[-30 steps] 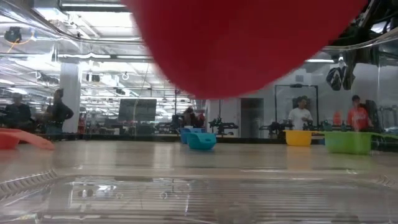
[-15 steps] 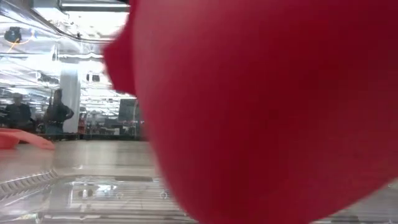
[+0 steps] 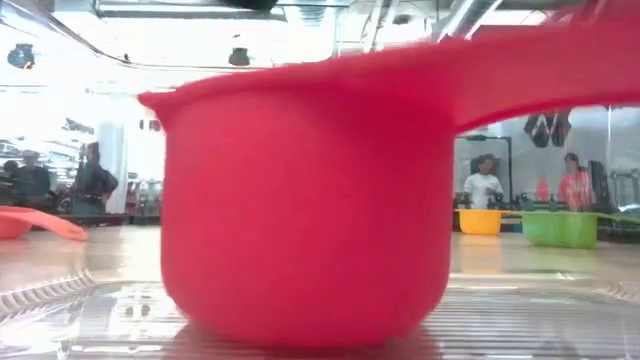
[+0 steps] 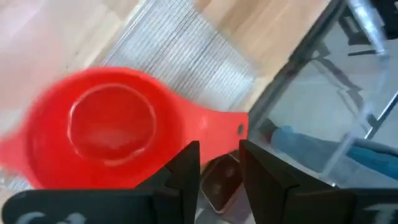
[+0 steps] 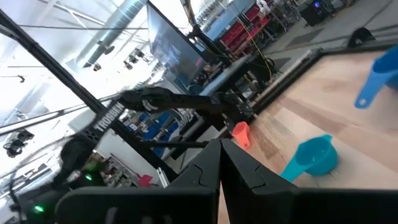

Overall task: Nest measuring cups in basket
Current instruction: Adjust the transparent bin

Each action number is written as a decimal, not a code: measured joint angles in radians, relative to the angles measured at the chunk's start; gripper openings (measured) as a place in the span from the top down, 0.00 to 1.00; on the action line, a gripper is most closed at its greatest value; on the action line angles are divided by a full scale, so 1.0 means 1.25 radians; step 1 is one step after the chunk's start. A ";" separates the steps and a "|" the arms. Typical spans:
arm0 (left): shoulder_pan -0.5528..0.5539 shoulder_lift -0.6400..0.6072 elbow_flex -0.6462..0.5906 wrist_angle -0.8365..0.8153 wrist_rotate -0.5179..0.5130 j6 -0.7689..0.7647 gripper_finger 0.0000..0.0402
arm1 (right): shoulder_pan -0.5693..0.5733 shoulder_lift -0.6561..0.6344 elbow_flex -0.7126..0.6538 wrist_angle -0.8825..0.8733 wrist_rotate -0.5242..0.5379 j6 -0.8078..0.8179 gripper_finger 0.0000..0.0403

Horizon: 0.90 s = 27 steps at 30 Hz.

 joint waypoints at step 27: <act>0.346 -0.263 -0.024 -0.432 -0.445 0.891 0.75 | 0.011 0.000 0.000 0.311 -0.119 -0.014 0.92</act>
